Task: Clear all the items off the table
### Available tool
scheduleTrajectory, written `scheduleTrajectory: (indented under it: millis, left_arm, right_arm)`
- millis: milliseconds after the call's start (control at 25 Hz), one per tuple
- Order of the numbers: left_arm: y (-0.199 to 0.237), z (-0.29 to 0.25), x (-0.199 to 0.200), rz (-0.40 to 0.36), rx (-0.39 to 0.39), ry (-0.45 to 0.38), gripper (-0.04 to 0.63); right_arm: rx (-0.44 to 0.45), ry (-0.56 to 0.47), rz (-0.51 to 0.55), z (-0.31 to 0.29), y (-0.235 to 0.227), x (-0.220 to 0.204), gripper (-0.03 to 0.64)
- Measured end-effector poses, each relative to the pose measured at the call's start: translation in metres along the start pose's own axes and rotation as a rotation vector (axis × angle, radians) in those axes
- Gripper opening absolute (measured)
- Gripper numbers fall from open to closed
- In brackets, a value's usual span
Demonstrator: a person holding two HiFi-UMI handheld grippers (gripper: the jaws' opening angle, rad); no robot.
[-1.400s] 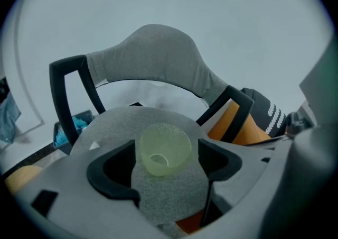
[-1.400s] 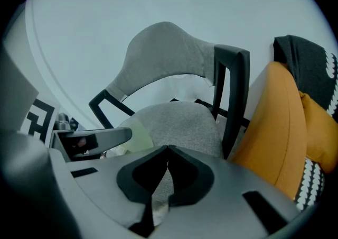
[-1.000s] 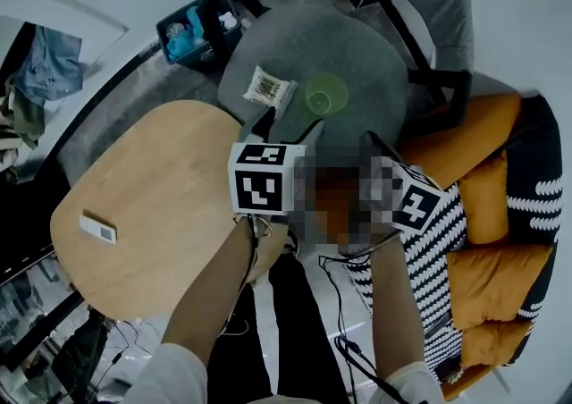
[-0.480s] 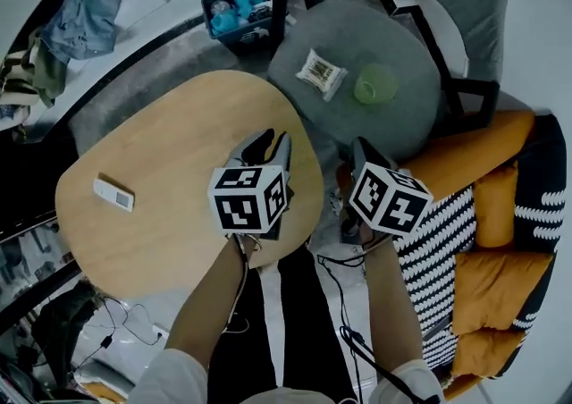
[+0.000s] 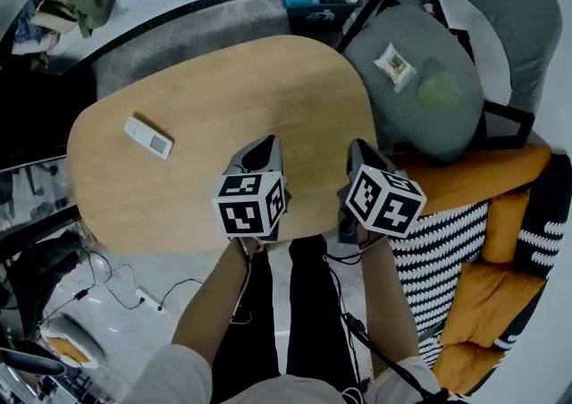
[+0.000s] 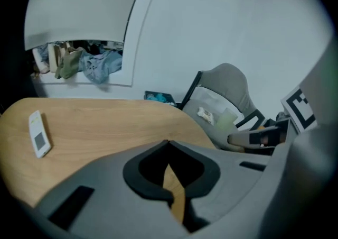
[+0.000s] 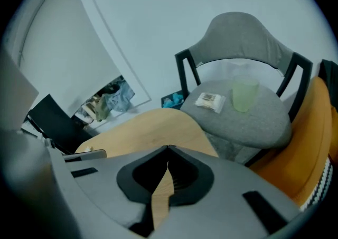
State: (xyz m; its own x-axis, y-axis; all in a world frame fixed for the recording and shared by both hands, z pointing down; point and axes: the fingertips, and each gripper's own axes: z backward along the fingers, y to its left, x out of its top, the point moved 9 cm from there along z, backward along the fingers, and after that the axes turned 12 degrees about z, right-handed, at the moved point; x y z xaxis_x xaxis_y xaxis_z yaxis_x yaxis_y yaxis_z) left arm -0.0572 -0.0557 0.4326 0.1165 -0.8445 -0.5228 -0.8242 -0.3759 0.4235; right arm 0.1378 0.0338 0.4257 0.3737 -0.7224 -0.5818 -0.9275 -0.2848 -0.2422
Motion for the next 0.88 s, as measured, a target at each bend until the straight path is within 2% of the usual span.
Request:
scheduleTrajectory:
  millis: [280,520,880]
  left_arm:
    - [0.082,0.051,-0.01,0.053,0.115,-0.033,0.008]
    - [0.14,0.08,-0.03,0.114,0.2,-0.032,0.008]
    - [0.209,0.114,-0.051,0.223,0.282,-0.05,0.008]
  right_arm:
    - [0.089,0.062,0.198,-0.02,0.103,-0.014,0.025]
    - [0.167,0.123,0.331,-0.04,0.172,-0.033,0.025]
    - [0.231,0.172,0.438,-0.063,0.246,-0.046,0.025]
